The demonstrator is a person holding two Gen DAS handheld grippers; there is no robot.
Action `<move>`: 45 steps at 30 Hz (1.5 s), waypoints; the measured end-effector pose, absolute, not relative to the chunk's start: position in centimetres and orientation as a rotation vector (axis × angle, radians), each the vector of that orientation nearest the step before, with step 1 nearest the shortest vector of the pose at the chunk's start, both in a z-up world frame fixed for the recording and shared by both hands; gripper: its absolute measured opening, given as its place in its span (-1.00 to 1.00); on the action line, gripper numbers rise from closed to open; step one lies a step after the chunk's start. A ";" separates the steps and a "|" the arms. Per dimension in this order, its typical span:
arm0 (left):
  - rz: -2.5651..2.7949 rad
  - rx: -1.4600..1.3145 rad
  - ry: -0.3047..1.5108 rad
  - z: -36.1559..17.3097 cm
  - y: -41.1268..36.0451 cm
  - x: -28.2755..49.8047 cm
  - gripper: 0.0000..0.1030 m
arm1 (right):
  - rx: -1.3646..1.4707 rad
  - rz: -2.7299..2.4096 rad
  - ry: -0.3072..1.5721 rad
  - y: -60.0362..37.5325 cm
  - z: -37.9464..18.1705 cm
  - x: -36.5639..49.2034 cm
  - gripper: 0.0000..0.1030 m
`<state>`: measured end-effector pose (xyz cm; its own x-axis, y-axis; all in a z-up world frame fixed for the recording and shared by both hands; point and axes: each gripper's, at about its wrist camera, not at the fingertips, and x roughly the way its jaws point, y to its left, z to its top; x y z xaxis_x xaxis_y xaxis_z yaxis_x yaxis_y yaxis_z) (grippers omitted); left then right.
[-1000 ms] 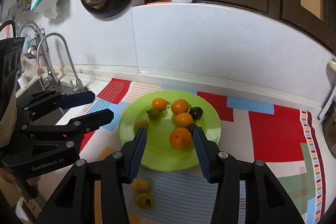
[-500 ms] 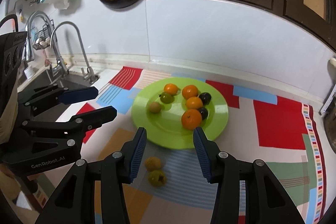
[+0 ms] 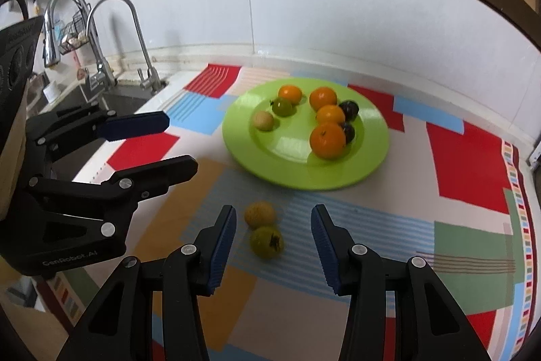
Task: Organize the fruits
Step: 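Lift both open tools away from the plate toward the last two fruits, then grasp the green-yellow fruit with the right tool while the left tool grasps a tan fruit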
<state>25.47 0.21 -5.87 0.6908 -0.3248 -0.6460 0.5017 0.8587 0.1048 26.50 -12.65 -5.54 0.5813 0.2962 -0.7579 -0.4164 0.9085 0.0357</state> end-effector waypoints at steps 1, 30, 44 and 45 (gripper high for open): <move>-0.484 0.299 0.667 -6.1 0.1 25.5 -0.06 | -0.158 0.422 0.863 -12.6 -5.8 26.5 -0.08; -0.659 0.421 0.738 -10.2 -1.8 26.6 -0.06 | -0.169 0.451 0.971 -12.1 -9.9 27.4 -0.41; -0.677 0.330 0.815 -11.3 -4.1 28.3 -0.27 | -0.109 0.350 0.972 -15.0 -9.6 27.2 -0.42; -0.678 0.323 0.824 -11.4 -4.3 28.4 -0.30 | -0.105 0.344 0.970 -15.1 -9.6 27.2 -0.42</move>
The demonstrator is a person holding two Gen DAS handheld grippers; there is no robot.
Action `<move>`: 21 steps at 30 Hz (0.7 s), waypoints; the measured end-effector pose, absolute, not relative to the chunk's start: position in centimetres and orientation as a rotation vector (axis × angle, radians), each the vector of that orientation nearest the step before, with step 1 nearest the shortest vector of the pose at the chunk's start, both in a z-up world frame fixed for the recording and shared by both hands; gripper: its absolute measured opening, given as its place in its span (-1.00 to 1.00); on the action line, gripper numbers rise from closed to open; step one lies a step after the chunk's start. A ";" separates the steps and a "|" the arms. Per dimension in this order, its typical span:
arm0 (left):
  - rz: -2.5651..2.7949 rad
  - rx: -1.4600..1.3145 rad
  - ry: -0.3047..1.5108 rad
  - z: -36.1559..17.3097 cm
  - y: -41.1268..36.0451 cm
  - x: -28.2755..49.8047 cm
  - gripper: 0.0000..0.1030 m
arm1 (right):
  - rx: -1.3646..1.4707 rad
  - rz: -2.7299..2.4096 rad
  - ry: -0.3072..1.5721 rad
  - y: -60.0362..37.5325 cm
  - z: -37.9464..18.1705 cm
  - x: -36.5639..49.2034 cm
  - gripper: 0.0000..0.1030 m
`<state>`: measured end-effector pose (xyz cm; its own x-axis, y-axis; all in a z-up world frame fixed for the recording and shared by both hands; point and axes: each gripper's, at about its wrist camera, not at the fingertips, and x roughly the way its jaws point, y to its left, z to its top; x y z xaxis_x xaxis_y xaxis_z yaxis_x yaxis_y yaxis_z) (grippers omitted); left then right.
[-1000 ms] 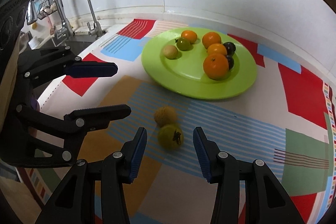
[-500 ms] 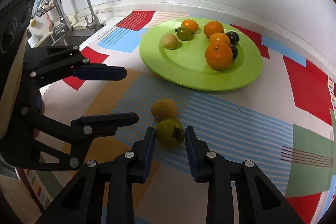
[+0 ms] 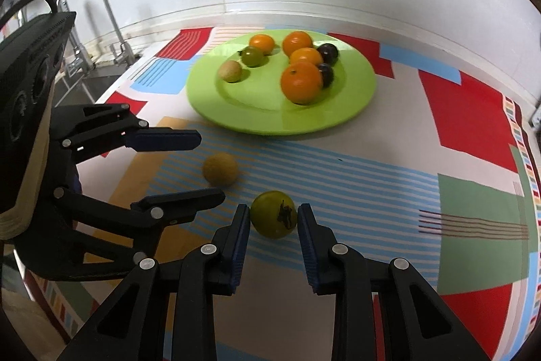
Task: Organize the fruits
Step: 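Grasp the green-yellow fruit with the right tool while the left tool grasps a tan fruit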
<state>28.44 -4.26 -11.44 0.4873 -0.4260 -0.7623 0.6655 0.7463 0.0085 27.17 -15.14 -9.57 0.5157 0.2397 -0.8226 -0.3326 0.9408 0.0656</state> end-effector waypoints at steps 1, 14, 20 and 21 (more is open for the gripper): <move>-0.678 0.318 0.833 -11.6 -4.4 28.5 -0.36 | -0.099 0.340 0.969 -15.3 -9.6 27.2 -0.42; -0.618 0.237 0.855 -10.8 -3.8 28.4 -0.48 | -0.067 0.327 0.949 -15.9 -9.1 26.8 -0.42; -0.574 0.216 0.835 -9.4 -3.2 27.5 -0.48 | -0.057 0.329 0.923 -16.0 -8.2 26.4 -0.42; -0.566 0.212 0.832 -9.2 -3.1 27.3 -0.48 | -0.056 0.331 0.917 -16.0 -8.0 26.3 -0.42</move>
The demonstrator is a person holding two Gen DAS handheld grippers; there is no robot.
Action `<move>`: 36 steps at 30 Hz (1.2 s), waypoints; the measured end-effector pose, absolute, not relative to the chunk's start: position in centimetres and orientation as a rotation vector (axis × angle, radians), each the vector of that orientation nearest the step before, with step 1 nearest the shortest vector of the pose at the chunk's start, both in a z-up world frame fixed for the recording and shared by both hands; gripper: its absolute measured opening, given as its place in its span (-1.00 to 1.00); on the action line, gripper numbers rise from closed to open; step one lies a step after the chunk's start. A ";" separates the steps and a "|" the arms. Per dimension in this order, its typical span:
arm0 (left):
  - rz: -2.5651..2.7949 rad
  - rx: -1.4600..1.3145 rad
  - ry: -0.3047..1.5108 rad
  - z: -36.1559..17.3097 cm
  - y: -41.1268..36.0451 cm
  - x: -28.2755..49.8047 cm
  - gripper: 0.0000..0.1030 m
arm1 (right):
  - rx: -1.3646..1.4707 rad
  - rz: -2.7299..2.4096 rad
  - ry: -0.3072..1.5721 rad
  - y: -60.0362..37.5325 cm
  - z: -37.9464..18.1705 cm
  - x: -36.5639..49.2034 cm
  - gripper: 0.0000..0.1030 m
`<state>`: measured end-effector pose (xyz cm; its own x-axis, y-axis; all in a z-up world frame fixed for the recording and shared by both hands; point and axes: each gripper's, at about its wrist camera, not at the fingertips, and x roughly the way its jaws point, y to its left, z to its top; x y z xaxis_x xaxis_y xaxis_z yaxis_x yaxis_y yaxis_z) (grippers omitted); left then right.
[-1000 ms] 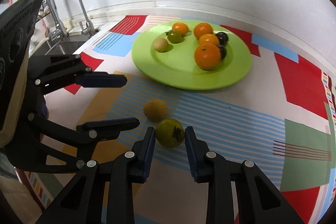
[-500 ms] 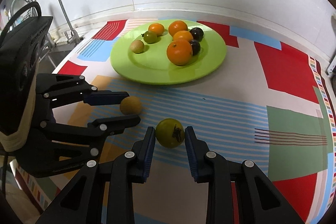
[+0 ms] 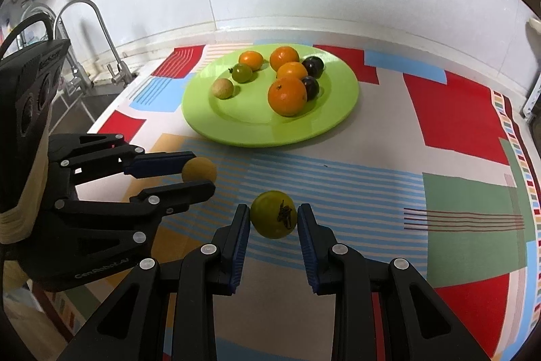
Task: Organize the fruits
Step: 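Grasp the green-yellow fruit with the right tool while the left tool grasps a tan fruit, then carry both fruits over the green plate and open both tools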
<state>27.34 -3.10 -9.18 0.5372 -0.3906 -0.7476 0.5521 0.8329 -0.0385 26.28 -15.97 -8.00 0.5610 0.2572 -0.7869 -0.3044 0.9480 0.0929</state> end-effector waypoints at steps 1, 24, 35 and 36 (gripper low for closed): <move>-0.559 0.208 0.828 -9.0 -3.0 27.2 -0.48 | -0.054 0.332 0.911 -16.0 -7.8 26.2 -0.42; -0.417 0.107 0.710 -3.7 -0.6 24.7 -0.48 | -0.034 0.363 0.746 -15.0 -2.5 24.0 -0.41; -0.368 0.107 0.619 -1.3 0.3 25.2 -0.48 | -0.049 0.360 0.653 -14.5 -0.2 24.8 -0.41; -0.364 0.106 0.613 -1.2 0.4 25.4 -0.48 | -0.050 0.358 0.646 -14.4 0.0 24.9 -0.41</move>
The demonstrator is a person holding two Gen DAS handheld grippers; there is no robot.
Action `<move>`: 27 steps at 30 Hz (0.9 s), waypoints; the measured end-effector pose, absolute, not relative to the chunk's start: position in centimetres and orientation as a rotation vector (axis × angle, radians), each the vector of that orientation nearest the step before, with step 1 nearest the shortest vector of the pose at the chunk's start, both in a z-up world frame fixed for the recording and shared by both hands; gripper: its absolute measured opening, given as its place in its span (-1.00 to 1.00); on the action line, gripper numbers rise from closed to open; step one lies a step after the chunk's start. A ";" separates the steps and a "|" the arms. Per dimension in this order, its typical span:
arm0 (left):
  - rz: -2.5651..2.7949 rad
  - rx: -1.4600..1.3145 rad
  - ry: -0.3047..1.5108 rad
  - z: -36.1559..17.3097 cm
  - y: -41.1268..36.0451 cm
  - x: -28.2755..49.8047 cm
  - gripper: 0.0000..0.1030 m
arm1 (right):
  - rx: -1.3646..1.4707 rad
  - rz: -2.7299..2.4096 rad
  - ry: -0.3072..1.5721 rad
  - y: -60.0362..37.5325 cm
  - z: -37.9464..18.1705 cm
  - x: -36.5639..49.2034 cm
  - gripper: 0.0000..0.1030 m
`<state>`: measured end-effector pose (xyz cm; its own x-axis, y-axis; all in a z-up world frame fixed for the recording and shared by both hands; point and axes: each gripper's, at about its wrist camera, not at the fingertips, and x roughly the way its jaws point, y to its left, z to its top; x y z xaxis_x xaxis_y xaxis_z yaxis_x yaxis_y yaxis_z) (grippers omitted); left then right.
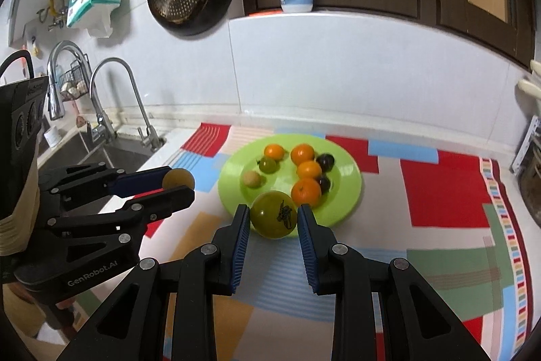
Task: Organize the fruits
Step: 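Carry both fruits over the green plate and open both tools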
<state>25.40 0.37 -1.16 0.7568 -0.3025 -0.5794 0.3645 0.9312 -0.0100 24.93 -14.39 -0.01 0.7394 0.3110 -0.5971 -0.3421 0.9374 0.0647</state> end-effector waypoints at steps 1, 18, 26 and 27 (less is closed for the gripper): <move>-0.359 0.105 0.606 -1.0 0.4 25.6 -0.48 | -0.052 0.357 0.638 -14.4 0.2 25.1 -0.41; -0.329 0.088 0.598 -1.3 0.7 30.9 -0.48 | -0.063 0.384 0.613 -13.5 0.6 30.0 -0.41; -0.325 0.073 0.646 -3.2 0.8 33.6 -0.48 | -0.061 0.389 0.654 -13.2 -1.2 33.1 -0.41; -0.327 0.070 0.654 -3.5 0.8 33.9 -0.48 | -0.060 0.389 0.661 -13.1 -1.5 33.4 -0.41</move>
